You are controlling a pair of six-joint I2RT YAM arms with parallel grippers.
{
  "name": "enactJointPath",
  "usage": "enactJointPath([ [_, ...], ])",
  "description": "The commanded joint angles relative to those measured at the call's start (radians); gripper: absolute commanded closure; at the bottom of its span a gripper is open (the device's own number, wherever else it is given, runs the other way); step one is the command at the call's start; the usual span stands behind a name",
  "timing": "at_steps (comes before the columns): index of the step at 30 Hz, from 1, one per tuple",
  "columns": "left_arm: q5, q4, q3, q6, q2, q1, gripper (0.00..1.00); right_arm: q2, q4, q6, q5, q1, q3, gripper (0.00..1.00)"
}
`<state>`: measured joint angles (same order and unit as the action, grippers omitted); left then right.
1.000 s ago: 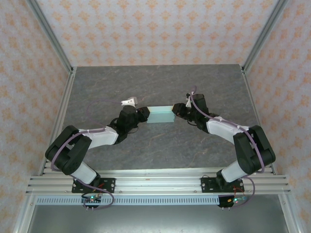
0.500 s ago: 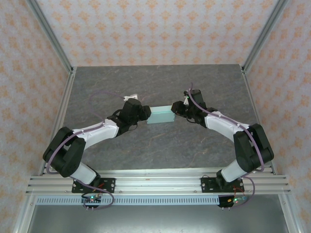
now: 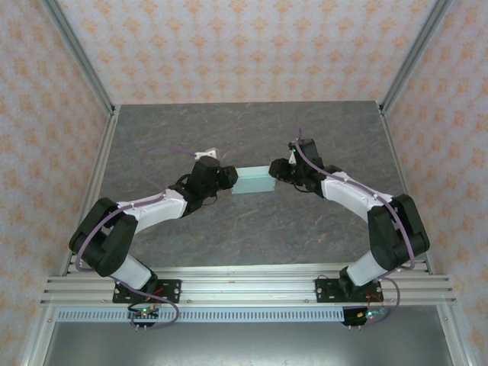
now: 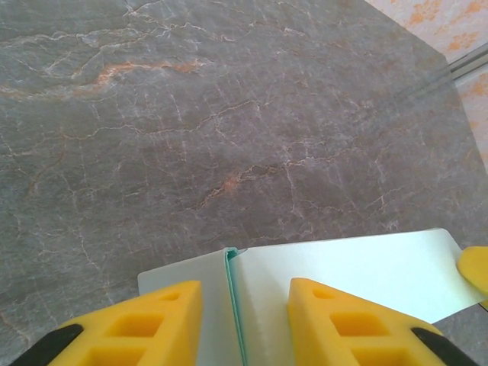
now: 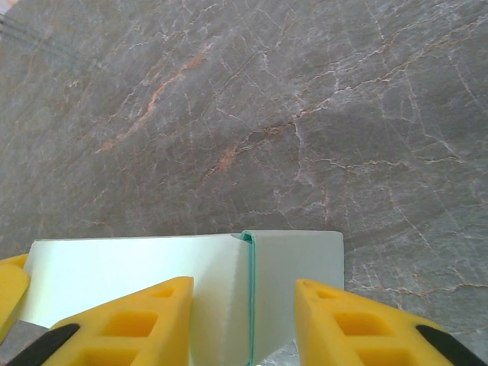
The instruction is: Fold the paper box
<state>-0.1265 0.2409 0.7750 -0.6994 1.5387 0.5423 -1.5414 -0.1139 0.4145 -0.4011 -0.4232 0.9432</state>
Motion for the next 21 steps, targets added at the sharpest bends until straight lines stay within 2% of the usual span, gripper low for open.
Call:
enactJointPath([
  [1,-0.022,-0.184,-0.071,0.008,0.063,0.001,0.68,-0.060,-0.225,-0.049,0.022,0.037,-0.020,0.63],
  [9,-0.073,-0.149,-0.113,-0.029,0.067,0.000,0.72,-0.096,-0.138,-0.002,-0.175,0.102,-0.091,0.67],
  [15,-0.138,-0.138,-0.133,-0.057,0.099,-0.005,0.76,-0.130,-0.074,0.034,-0.241,0.109,-0.145,0.73],
  [21,-0.154,-0.125,-0.168,-0.071,0.093,-0.023,0.78,-0.147,-0.050,0.040,-0.243,0.115,-0.180,0.76],
])
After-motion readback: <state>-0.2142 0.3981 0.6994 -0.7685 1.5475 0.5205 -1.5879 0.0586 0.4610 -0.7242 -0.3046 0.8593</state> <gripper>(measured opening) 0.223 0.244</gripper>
